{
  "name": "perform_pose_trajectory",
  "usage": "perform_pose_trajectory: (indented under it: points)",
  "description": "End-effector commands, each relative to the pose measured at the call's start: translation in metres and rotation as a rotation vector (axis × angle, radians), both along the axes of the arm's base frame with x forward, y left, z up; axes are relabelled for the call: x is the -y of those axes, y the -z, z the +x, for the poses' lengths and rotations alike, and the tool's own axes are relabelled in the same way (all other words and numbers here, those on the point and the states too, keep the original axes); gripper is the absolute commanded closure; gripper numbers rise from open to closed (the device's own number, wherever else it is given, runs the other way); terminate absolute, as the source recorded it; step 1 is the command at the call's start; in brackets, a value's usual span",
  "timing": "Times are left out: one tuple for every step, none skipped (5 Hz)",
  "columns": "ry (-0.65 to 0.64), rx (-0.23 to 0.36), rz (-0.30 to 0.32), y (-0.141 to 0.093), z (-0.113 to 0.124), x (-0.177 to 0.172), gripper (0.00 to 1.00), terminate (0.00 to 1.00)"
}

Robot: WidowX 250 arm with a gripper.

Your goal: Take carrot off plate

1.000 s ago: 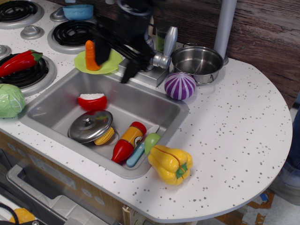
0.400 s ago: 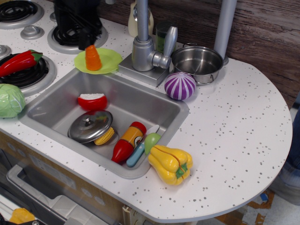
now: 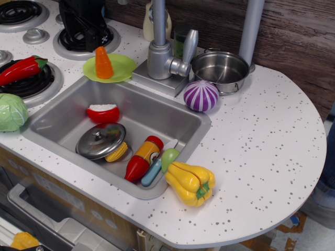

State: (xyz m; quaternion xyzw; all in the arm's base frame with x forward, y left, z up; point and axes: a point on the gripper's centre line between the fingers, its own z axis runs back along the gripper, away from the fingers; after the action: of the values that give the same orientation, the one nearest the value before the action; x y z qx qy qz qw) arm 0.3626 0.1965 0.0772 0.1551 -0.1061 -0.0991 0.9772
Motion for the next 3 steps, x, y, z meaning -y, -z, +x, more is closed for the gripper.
perform_pose_trajectory:
  points:
    - [0.039, 0.066, -0.003, -0.001, 0.010, -0.008, 0.00, 0.00]
    - [0.060, 0.080, -0.030, 0.009, 0.012, -0.002, 0.00, 0.00]
    - [0.085, 0.083, -0.068, 0.019, 0.017, 0.001, 0.00, 0.00]
